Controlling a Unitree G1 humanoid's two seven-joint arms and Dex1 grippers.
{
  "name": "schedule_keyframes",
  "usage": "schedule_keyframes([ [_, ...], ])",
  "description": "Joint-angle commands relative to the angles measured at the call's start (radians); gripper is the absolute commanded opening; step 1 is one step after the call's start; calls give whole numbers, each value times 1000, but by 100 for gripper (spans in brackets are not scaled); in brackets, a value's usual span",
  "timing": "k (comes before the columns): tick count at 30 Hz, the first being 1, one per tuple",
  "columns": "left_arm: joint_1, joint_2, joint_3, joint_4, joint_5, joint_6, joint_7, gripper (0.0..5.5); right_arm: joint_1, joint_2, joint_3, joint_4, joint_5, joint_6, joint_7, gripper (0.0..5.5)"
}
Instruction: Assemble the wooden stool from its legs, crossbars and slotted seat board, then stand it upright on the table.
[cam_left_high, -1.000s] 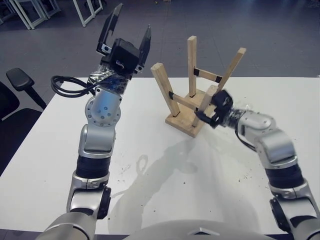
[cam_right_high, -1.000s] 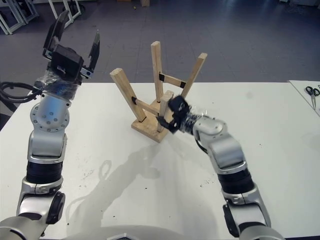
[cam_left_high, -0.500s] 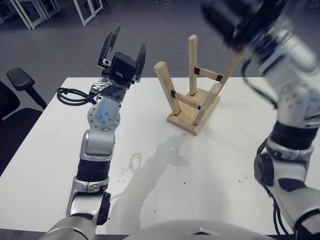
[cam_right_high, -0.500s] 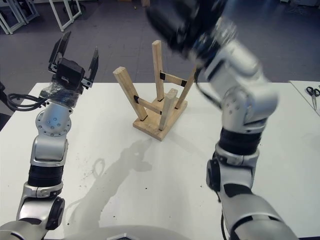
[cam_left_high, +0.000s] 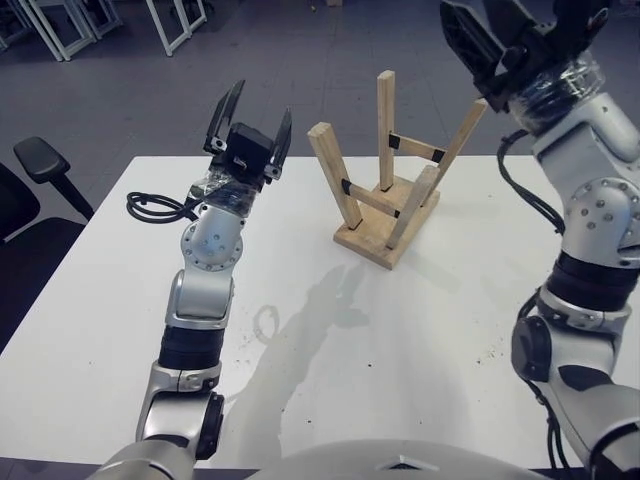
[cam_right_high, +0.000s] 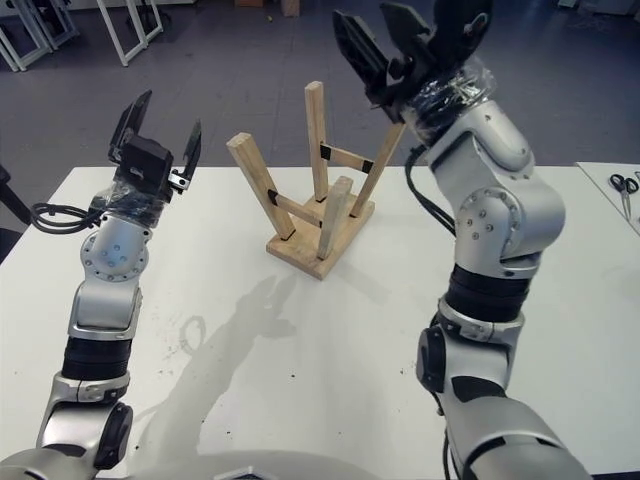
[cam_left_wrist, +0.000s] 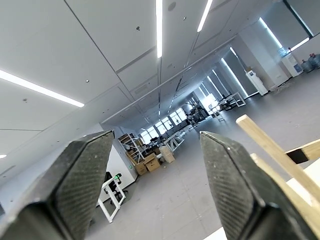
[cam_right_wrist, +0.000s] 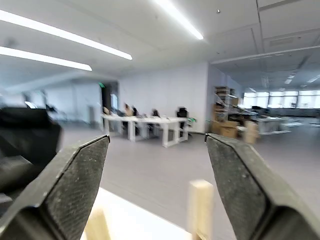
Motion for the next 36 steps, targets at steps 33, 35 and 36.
schedule_keyframes([
  [33, 59, 142, -118, -34, -463, 237, -627, 317, 400, -196, 163, -86, -160, -287, 331, 352],
  [35, 44, 119, -136, -31, -455, 256, -606, 317, 406, -196, 161, -76, -163, -291, 330, 352],
  [36, 42, 108, -147, -34, -456, 266, -601, 317, 408, -195, 162, -72, -165, -294, 329, 352],
])
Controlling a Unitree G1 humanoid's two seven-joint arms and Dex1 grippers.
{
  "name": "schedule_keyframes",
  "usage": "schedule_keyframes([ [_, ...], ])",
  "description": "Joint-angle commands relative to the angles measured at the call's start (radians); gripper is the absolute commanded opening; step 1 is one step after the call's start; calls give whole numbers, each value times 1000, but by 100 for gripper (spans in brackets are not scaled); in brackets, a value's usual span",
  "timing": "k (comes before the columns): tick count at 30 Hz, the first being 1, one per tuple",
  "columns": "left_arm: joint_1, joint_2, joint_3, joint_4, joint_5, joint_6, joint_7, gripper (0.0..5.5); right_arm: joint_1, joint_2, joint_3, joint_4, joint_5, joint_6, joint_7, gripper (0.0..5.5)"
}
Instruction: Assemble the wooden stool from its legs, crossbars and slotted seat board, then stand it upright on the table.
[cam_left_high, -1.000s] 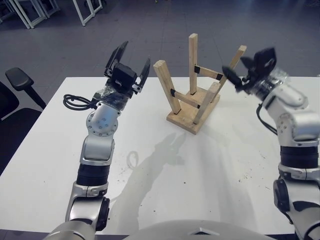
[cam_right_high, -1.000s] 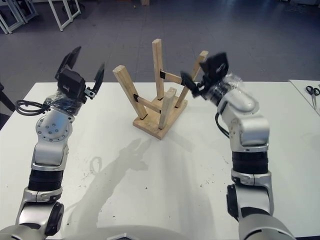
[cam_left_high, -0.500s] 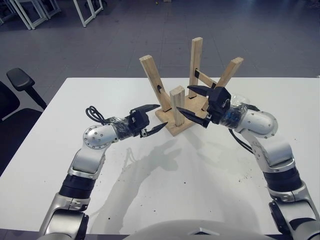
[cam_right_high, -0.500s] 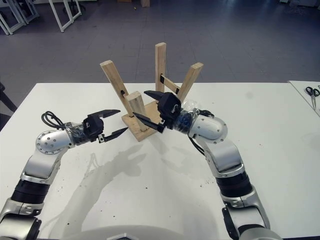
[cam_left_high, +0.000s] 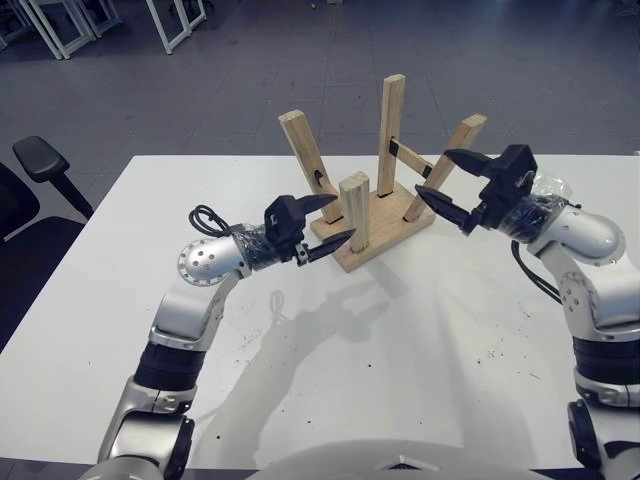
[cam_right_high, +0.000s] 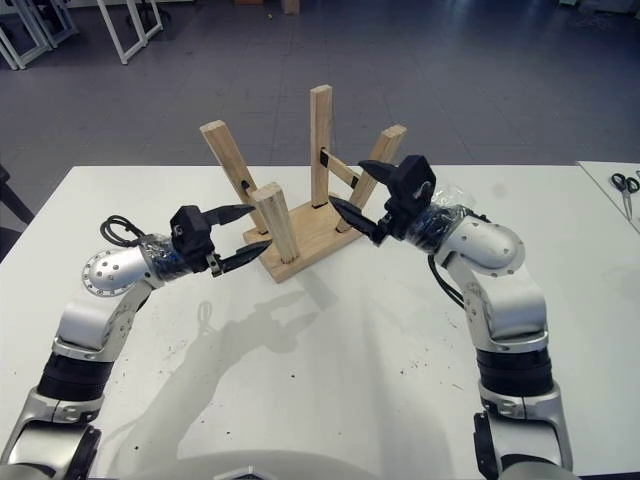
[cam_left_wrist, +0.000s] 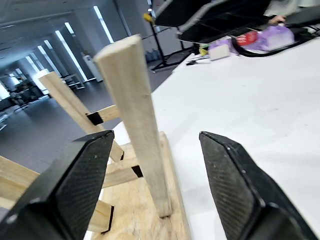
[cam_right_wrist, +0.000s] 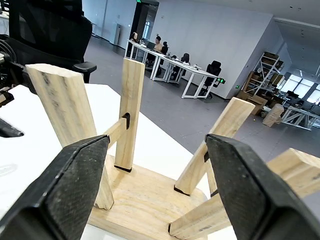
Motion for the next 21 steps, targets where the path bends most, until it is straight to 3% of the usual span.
schedule_keyframes([
  [1, -36, -42, -33, -1, 20, 43, 31, 317, 9, -6, -8, 22, -13, -12, -6, 352],
  [4, -43, -72, -44, 2, 11, 70, 42, 317, 9, -1, -9, 51, -25, -22, -14, 352],
  [10, -109, -111, -17, 95, -16, 127, 48, 212, 20, -10, -30, 102, -27, -48, -13, 355],
  [14, -124, -72, -27, 126, -66, 179, -54, 142, 30, -34, -46, 129, -21, -45, 13, 355],
  [17, -122, -25, -6, 115, -124, 227, -142, 111, 51, -91, -96, 159, 38, 2, 96, 355],
  [21, -121, 69, 42, 128, -179, 286, -242, 107, 169, -280, -163, 132, 172, 144, 338, 355],
])
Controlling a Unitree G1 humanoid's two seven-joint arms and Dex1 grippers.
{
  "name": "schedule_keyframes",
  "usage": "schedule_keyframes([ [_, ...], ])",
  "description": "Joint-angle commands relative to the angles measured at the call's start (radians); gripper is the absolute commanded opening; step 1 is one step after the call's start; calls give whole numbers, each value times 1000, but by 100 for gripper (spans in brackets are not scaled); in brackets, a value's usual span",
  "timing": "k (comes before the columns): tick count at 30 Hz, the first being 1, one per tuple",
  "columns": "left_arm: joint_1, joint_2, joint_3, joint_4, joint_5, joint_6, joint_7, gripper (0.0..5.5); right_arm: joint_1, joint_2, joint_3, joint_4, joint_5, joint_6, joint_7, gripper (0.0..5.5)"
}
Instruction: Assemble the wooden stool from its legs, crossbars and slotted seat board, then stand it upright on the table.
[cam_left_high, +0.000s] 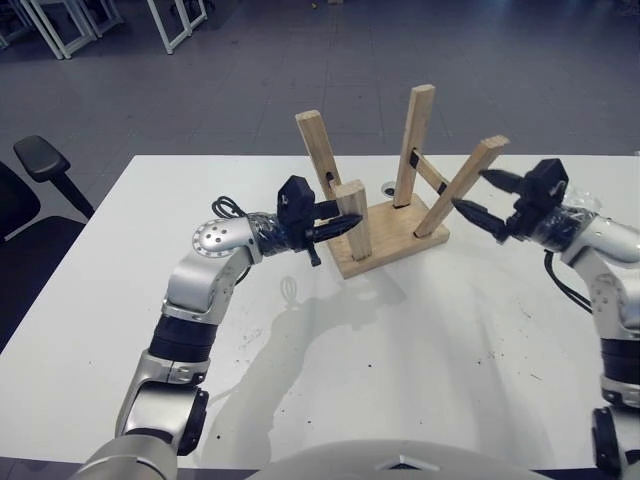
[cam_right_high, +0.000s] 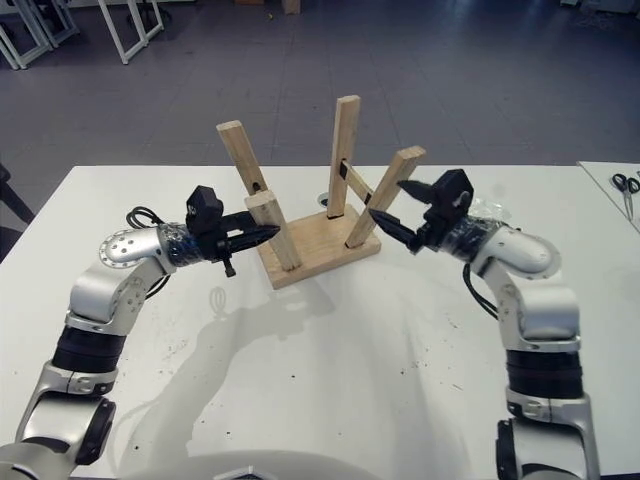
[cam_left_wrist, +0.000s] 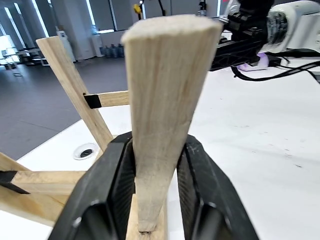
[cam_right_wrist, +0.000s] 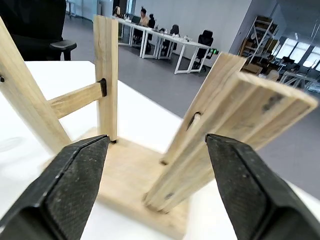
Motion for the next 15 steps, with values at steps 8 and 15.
schedule_keyframes([
  [8, 23, 238, 61, 27, -94, 113, -265, 107, 49, -249, -114, 20, 137, 136, 253, 355],
  [15, 28, 319, 15, 95, -53, 2, -439, 107, -54, -162, -18, -3, 163, 136, 253, 355],
])
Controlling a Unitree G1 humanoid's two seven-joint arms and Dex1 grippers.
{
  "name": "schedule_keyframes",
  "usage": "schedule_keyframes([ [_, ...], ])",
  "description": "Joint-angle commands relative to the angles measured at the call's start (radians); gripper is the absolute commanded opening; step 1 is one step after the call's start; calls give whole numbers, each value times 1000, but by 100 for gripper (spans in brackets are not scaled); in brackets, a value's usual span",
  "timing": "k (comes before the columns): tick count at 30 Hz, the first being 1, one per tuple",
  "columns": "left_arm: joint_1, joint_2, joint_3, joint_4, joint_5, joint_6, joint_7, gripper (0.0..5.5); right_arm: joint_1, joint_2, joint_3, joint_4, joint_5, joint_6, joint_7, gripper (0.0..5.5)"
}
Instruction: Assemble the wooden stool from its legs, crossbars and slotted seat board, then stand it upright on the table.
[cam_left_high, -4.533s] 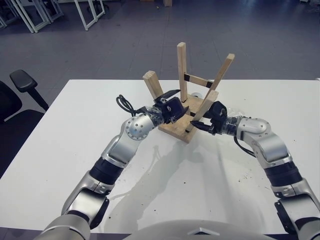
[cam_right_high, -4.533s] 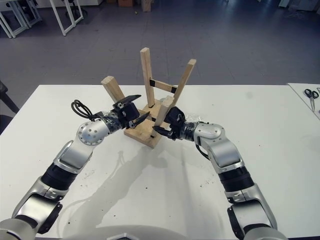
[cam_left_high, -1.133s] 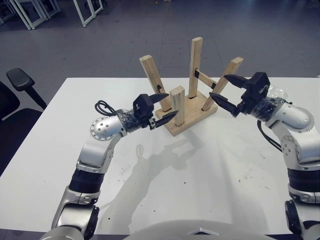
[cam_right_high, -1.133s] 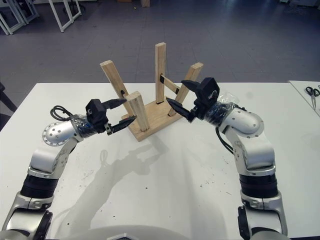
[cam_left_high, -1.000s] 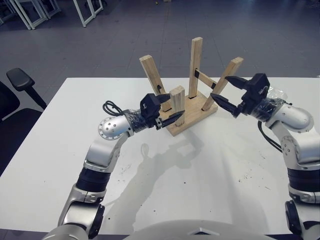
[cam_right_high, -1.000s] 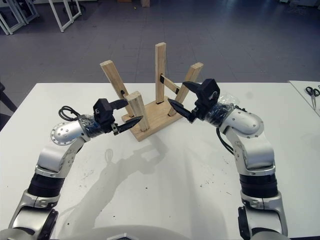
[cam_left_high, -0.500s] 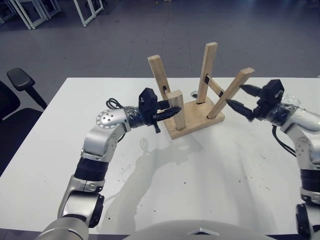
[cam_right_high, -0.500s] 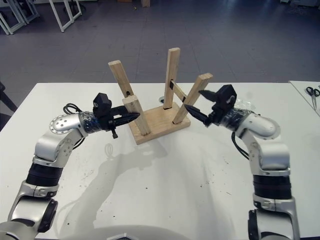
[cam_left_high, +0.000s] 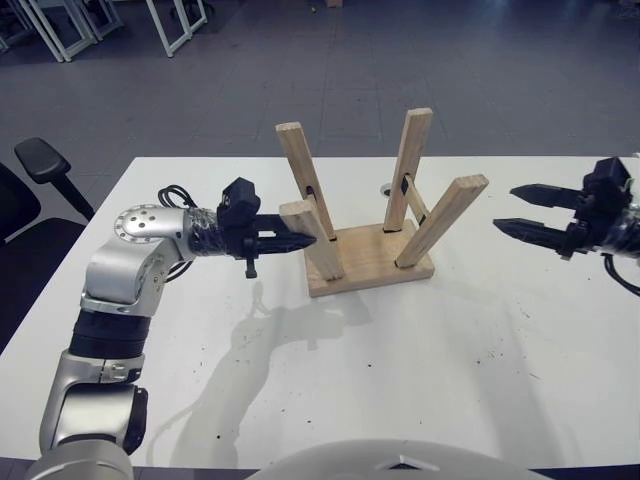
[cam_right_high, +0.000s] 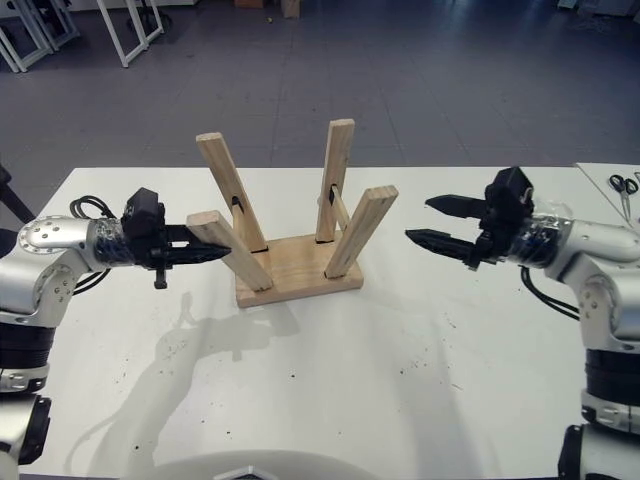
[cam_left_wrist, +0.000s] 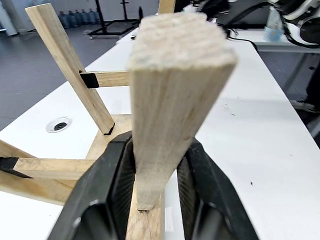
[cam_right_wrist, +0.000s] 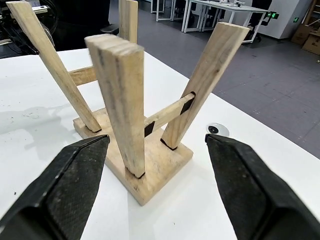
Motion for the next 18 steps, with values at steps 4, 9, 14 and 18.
schedule_keyframes([
  [4, -16, 41, -69, 158, 77, -87, -132, 107, -68, 44, 76, -100, 95, 59, 56, 355],
  [9, -35, 30, -85, 221, 89, -130, -158, 106, -131, 90, 161, -79, 90, 48, 93, 301],
  [14, -58, 17, -100, 268, 94, -156, -176, 106, -205, 102, 264, 129, -14, -40, 194, 211],
  [18, -85, 0, -112, 307, 92, -167, -189, 106, -228, 97, 303, 221, -56, -67, 279, 140],
])
